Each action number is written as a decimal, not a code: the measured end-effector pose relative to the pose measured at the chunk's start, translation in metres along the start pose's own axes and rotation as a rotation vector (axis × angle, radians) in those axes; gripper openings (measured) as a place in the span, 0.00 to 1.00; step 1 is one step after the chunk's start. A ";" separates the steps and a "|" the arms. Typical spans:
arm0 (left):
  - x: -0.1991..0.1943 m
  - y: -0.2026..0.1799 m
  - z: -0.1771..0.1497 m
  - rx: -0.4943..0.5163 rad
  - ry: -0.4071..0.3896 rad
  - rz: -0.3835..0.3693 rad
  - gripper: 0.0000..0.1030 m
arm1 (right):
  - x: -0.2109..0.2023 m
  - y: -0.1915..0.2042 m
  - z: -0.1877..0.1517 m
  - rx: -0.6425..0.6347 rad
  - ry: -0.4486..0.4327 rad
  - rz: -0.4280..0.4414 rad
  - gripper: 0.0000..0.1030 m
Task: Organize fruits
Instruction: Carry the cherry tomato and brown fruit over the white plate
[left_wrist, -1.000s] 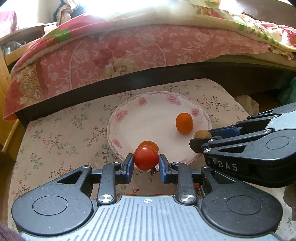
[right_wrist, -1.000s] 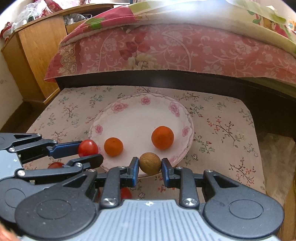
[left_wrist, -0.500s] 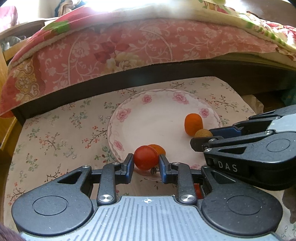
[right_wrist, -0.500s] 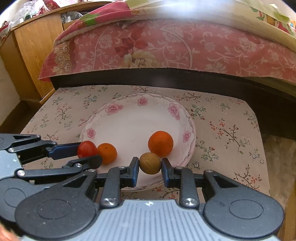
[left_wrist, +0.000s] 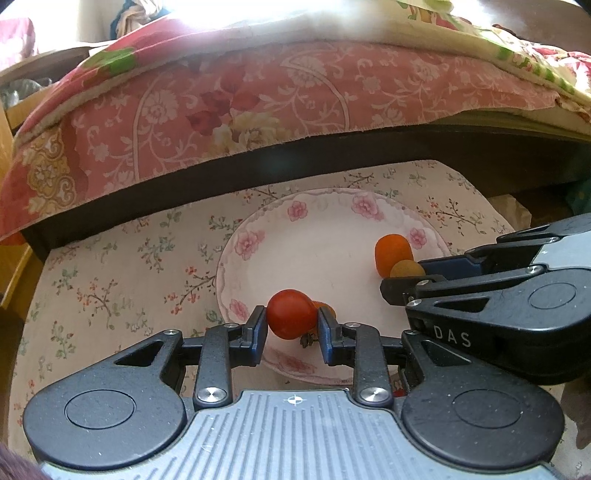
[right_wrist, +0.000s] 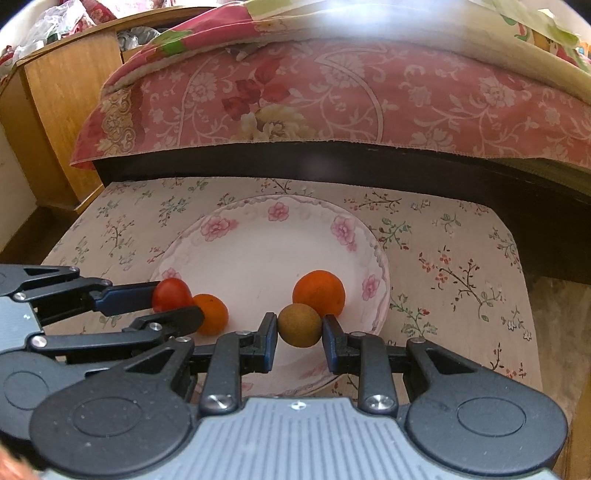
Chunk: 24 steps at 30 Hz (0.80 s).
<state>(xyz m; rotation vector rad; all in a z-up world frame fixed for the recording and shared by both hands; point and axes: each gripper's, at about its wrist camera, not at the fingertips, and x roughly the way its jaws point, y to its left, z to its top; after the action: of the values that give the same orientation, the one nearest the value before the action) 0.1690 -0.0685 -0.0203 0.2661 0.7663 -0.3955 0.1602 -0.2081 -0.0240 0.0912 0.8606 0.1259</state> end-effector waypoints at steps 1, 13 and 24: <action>0.000 0.000 0.000 0.000 -0.002 0.001 0.35 | 0.000 0.000 0.000 0.001 -0.001 -0.001 0.29; 0.001 -0.001 0.002 0.005 -0.011 0.014 0.39 | -0.001 -0.001 0.000 -0.005 -0.018 -0.021 0.29; -0.002 -0.001 0.002 0.008 -0.022 0.023 0.42 | -0.004 0.000 -0.001 -0.011 -0.029 -0.042 0.29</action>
<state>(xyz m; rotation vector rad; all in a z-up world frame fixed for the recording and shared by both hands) 0.1683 -0.0696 -0.0170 0.2776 0.7399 -0.3791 0.1574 -0.2087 -0.0216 0.0645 0.8323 0.0895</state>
